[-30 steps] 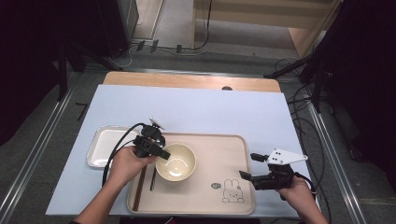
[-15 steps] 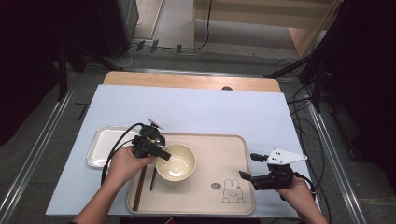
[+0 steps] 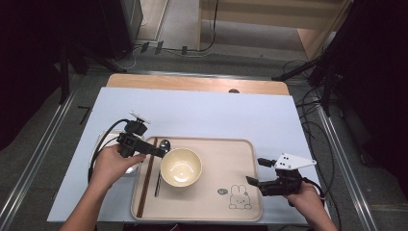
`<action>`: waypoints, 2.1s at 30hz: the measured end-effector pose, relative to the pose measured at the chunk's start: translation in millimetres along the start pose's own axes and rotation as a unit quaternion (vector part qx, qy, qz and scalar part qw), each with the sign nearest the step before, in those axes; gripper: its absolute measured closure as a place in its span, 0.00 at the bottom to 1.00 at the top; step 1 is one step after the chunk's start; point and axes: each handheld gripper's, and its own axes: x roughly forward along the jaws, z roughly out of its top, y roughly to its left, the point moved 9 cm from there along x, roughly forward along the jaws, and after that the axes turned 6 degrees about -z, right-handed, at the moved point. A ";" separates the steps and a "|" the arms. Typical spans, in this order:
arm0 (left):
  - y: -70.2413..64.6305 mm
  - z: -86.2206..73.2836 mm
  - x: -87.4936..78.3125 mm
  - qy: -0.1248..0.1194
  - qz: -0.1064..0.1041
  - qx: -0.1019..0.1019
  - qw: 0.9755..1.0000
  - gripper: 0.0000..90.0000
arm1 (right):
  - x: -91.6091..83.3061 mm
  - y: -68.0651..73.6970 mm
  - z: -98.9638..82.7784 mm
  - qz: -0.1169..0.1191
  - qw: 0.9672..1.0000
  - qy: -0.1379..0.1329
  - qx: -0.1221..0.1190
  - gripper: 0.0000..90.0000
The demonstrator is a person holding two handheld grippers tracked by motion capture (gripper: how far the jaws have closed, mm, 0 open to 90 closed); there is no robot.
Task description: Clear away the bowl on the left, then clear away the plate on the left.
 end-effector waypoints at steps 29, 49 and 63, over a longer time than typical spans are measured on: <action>67.9 -23.8 -61.0 -0.032 0.050 -0.040 0.997 0.44 | -0.4 0.0 1.4 0.001 1.000 -0.005 -0.001 0.25; 122.0 -50.6 -92.9 -0.062 0.096 -0.085 0.990 0.43 | 0.2 0.5 0.7 0.001 1.000 -0.001 -0.001 0.25; 147.8 -67.1 -101.9 -0.072 0.115 -0.109 0.985 0.43 | 0.0 0.3 1.3 0.001 1.000 -0.004 -0.001 0.25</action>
